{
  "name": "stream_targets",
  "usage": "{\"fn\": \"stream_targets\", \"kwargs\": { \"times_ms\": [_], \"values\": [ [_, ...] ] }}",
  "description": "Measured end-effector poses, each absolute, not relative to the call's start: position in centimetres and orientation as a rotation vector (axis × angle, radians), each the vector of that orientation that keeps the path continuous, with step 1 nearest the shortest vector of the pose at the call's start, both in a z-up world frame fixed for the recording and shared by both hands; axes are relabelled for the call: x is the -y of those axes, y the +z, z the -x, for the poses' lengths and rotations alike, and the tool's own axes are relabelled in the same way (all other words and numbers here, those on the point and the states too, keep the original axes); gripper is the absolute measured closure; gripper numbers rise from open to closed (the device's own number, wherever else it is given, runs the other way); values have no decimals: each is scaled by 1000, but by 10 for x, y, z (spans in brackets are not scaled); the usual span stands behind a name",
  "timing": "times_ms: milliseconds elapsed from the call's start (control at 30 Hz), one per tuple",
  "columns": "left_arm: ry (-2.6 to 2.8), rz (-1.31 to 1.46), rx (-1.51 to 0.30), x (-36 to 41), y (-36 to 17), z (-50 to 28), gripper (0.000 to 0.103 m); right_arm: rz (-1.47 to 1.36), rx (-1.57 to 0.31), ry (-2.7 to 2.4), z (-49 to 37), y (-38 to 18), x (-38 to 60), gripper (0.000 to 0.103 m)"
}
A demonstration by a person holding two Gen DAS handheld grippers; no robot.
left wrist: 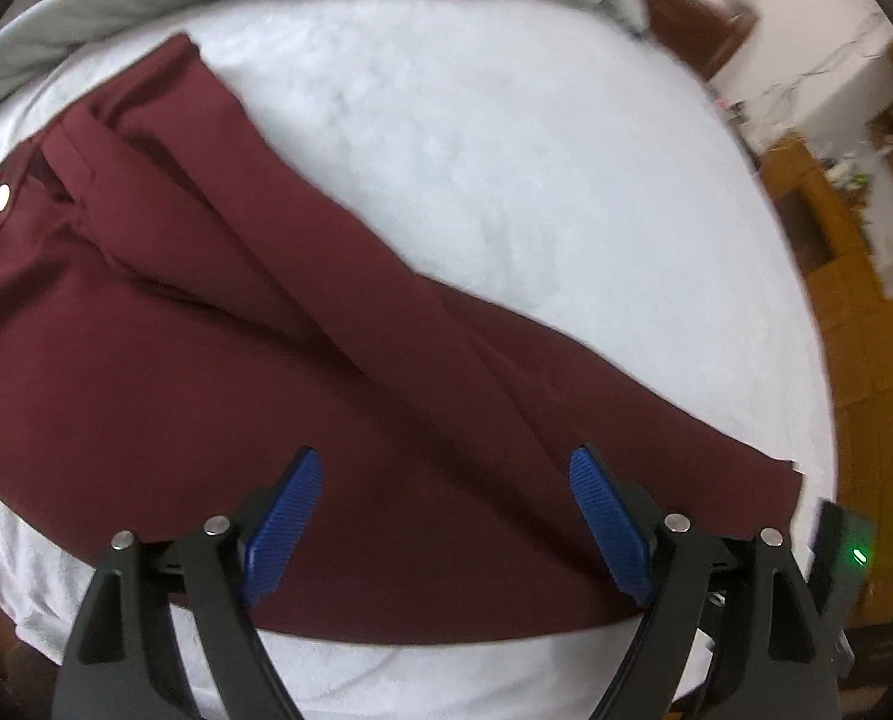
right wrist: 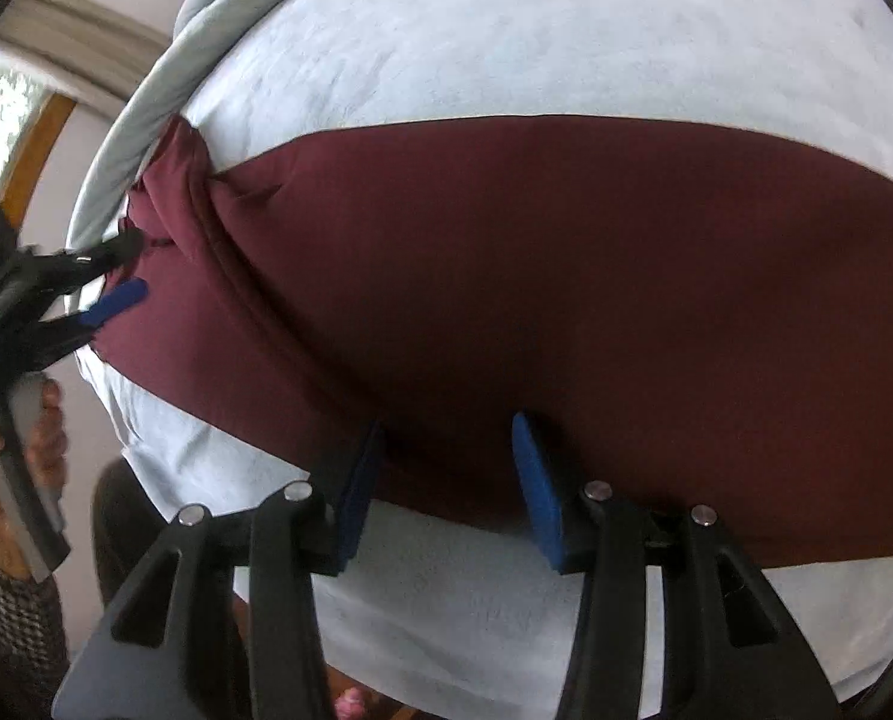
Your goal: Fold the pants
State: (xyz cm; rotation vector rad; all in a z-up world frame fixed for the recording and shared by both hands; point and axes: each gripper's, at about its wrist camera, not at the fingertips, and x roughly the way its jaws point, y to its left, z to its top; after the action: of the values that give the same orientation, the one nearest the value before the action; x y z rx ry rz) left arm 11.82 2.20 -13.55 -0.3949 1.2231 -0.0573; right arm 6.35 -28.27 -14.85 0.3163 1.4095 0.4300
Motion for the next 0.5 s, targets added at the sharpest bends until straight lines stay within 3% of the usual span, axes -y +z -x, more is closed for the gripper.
{"fn": "stream_targets", "kwargs": {
  "times_ms": [167,233,300,400,500],
  "values": [
    [-1,390,-1282,-24,-154,-138,21,-356,-1414,451,-62,-148,293,58],
    [-3,404,-1299,-25,-158,-142,37,-370,-1413,455,-62,-149,296,58],
    [-53,504,-1321,-28,-166,-143,72,-383,-1412,459,-62,-149,300,58],
    [-67,544,-1303,-29,-165,-142,86,-414,-1415,461,-63,-148,305,58],
    [-72,515,-1240,-26,-153,-133,91,-437,-1418,468,-63,-145,299,58]
  ]
}}
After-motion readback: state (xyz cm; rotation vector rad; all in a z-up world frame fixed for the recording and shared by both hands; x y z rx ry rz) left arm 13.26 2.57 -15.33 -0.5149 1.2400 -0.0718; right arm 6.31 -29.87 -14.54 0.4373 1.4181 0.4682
